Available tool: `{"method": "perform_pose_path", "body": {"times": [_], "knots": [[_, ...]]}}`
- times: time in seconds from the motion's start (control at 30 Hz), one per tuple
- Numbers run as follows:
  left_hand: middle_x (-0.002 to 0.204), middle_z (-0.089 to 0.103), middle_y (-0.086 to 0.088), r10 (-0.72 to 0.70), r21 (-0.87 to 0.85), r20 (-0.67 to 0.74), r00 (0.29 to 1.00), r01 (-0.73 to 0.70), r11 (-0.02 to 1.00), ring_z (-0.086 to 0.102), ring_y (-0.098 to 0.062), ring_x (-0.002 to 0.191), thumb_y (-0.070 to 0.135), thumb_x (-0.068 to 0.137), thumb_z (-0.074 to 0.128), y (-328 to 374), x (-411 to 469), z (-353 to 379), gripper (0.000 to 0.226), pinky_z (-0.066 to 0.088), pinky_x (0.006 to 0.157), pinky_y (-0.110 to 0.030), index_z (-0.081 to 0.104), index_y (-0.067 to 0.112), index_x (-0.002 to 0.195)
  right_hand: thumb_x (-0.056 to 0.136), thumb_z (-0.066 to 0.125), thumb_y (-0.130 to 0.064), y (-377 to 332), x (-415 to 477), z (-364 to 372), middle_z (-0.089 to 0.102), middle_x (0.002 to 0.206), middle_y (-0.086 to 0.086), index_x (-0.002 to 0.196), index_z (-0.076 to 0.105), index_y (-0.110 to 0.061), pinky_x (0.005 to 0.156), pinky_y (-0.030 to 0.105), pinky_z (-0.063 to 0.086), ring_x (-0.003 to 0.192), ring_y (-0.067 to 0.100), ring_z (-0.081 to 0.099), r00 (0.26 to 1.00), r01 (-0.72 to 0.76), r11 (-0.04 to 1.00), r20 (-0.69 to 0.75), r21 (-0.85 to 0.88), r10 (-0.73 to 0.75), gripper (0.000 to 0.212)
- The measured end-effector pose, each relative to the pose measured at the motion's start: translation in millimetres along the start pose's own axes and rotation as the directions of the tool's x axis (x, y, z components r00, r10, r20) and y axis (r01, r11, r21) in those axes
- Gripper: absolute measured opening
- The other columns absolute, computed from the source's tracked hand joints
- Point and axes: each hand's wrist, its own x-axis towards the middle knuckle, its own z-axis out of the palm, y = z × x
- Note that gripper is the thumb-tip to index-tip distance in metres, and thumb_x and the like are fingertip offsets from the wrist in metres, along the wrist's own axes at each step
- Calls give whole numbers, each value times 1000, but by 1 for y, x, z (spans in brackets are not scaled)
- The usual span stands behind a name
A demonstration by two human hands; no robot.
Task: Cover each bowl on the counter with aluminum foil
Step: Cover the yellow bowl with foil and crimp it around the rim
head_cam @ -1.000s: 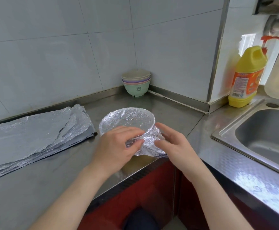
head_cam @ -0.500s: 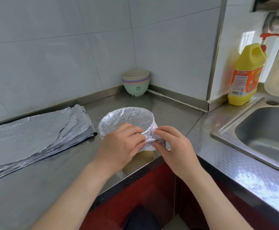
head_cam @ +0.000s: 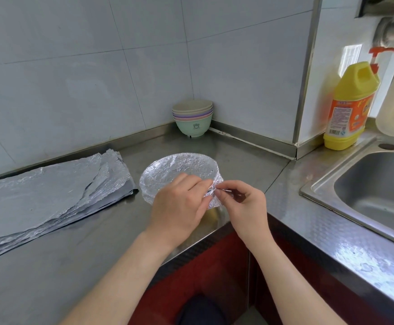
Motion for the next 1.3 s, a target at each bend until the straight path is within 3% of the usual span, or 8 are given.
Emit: {"method": "perform_pose_path", "body": {"times": [0.17, 0.53, 0.67, 0.8, 0.97, 1.03, 1.1, 1.3], "knots": [[87, 65, 3, -74, -19, -25, 997, 73, 997, 56, -18, 84, 29, 86, 55, 5, 1, 1, 26, 51, 64, -33, 71, 15, 102, 80, 73, 1, -4, 2, 5, 69, 75, 5, 86, 73, -5, 66, 19, 49, 70, 10, 61, 970, -231, 885, 29, 405, 240, 8], [75, 51, 3, -77, -10, 9, 997, 77, 997, 49, -19, 70, 17, 80, 74, 11, 2, 2, 25, 43, 47, -31, 72, 31, 100, 75, 73, 1, 4, 2, -4, 63, 85, 8, 102, 65, -8, 76, 29, 54, 81, 18, 63, 916, -373, 682, 135, 629, 377, 29], [76, 55, 3, -106, -3, -14, 994, 106, 994, 53, -20, 71, 17, 80, 72, 17, 6, 6, 20, 43, 49, -30, 72, 25, 99, 76, 78, -3, 4, 2, 15, 58, 78, 6, 86, 61, -15, 66, 28, 51, 70, 16, 57, 887, -316, 876, -214, 365, 409, 22], [77, 60, 2, -156, 29, -35, 987, 157, 987, 58, -23, 73, 22, 81, 65, 20, 10, 10, 21, 46, 48, -31, 72, 19, 100, 76, 78, -9, -2, 11, 28, 64, 73, -2, 75, 63, -19, 70, 32, 53, 67, 13, 61, 857, -270, 935, -385, 230, 343, 18], [75, 61, 1, -183, 29, -26, 983, 184, 983, 58, -22, 73, 27, 86, 47, 23, 13, 9, 27, 48, 50, -33, 71, 15, 87, 94, 51, -9, -3, 3, 44, 71, 88, -10, 97, 72, -17, 76, 31, 51, 82, 9, 65, 939, -203, 974, -262, 98, 222, 23], [76, 61, 3, -200, -9, -17, 980, 200, 980, 57, -20, 74, 28, 87, 44, 22, 12, 10, 29, 48, 53, -33, 70, 16, 84, 100, 43, -15, -2, 0, 47, 63, 124, -7, 126, 61, -17, 98, 34, 46, 113, 9, 58, 948, -252, 955, -157, 159, 276, 32], [75, 60, 4, -218, -38, 17, 976, 218, 975, 55, -19, 73, 28, 89, 44, 20, 13, 8, 28, 48, 56, -34, 69, 18, 81, 103, 39, -25, -4, -1, 47, 33, 155, -5, 146, 40, -16, 116, 34, 29, 140, 7, 33, 932, -327, 921, -91, 211, 352, 43], [79, 63, 3, -247, -182, 174, 953, 277, 943, 57, -20, 78, 28, 89, 46, 12, 25, -6, 27, 49, 70, -37, 70, 19, 83, 103, 33, -43, -18, 5, 49, 17, 160, -10, 151, 28, -20, 119, 26, 14, 145, 3, 17, 925, -356, 909, -54, 215, 375, 53]]}}
